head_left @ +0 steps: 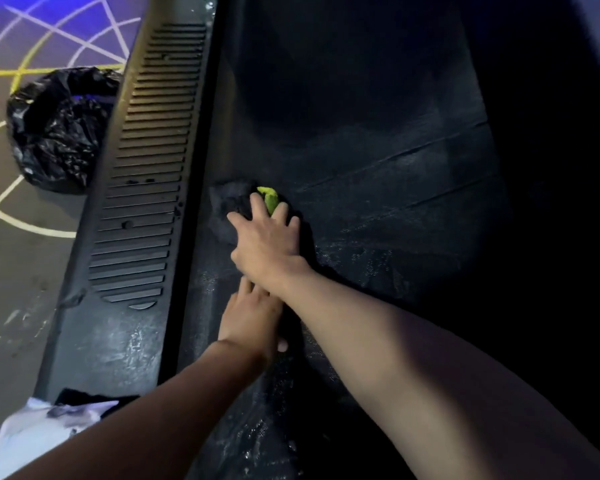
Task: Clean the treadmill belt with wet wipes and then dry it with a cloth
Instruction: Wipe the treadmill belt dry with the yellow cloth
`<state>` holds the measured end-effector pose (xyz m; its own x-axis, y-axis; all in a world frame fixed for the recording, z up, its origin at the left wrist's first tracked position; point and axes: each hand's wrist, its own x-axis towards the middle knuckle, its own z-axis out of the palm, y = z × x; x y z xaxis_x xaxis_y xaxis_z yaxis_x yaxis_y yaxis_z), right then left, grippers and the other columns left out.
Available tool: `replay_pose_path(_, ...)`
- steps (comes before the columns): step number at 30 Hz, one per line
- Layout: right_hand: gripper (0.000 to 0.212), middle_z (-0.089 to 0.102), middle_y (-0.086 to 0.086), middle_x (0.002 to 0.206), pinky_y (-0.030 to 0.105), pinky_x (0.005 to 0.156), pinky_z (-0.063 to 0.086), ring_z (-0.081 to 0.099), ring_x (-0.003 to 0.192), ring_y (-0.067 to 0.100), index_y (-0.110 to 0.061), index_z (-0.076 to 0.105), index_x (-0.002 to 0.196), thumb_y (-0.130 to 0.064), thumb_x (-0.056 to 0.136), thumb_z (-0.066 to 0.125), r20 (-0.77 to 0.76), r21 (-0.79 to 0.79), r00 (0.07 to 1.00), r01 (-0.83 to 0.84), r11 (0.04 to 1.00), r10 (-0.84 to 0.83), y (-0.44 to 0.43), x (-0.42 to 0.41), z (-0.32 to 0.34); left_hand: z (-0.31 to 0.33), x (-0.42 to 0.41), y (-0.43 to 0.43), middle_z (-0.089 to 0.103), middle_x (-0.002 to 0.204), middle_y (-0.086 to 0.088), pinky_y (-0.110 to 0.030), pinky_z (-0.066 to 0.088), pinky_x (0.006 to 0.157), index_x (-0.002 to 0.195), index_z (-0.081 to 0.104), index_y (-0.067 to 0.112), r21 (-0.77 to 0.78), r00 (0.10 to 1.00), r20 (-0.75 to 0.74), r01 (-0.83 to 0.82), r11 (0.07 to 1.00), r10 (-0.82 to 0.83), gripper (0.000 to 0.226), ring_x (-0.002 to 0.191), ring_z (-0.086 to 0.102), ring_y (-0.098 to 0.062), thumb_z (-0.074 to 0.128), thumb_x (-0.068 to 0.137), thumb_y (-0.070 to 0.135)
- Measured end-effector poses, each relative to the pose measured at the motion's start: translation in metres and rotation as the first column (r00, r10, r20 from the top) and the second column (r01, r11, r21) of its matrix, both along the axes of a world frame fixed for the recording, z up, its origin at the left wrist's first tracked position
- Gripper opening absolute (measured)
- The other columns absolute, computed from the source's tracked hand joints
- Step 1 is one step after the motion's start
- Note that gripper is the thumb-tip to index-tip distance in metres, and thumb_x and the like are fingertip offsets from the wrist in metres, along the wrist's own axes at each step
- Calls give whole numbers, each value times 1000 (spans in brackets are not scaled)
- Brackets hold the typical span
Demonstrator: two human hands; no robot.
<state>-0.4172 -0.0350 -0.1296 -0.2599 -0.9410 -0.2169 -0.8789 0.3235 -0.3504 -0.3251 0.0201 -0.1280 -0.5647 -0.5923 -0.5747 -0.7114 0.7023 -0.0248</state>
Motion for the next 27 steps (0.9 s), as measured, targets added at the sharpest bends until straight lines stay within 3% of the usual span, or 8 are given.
replay_pose_path(4,56,17,2,159,51,100,33,31,127,40,-41,44,139,-38,86,63,15,48,992,128,991,-128,28,-46,0,-2,-11,1,19,150,-18,-44,25,115,151,3,6,-27,998,42,50,998,-49,127,138,18,-39,79,61,52)
replay_pose_path(7,61,13,1,161,50,101,32,30,128,39,-43,39,142,-40,86,62,-15,80,978,207,975,-207,53,-80,1,1,-16,5,14,147,-23,-47,22,117,152,-9,14,61,997,22,-76,995,74,132,138,15,-43,75,62,61)
replay_pose_path(10,62,11,1,162,51,103,31,29,129,40,-43,37,145,-40,87,61,-31,112,952,306,945,-305,80,-114,2,15,-34,5,20,140,-20,-49,33,110,152,-12,27,65,992,36,-126,990,124,135,128,24,-42,74,58,71)
replay_pose_path(15,63,13,3,160,53,103,33,31,128,40,-41,35,146,-41,88,60,-60,125,907,421,899,-416,119,-157,2,20,-67,0,25,133,-18,-49,47,93,149,-4,35,29,976,139,-174,984,168,135,122,32,-37,84,52,64)
replay_pose_path(20,63,15,6,160,52,103,34,32,126,42,-38,34,149,-40,90,57,-96,120,836,548,828,-540,160,-195,1,14,-66,5,16,149,-12,-43,36,107,151,4,15,-24,991,135,18,1000,-15,126,136,22,-31,82,62,58)
replay_pose_path(24,64,12,8,161,52,101,38,33,125,47,-36,33,151,-38,92,58,-119,140,701,713,687,-703,195,-218,0,17,-67,7,19,148,-7,-42,45,100,139,26,12,5,998,41,58,998,-58,103,136,23,-29,85,63,47)
replay_pose_path(27,64,9,6,161,53,102,39,32,125,46,-37,31,151,-38,92,57,-108,159,667,744,649,-737,194,-217,0,13,-64,16,13,152,-17,-47,39,108,145,19,5,11,995,79,60,998,-61,103,143,14,-38,80,72,44)
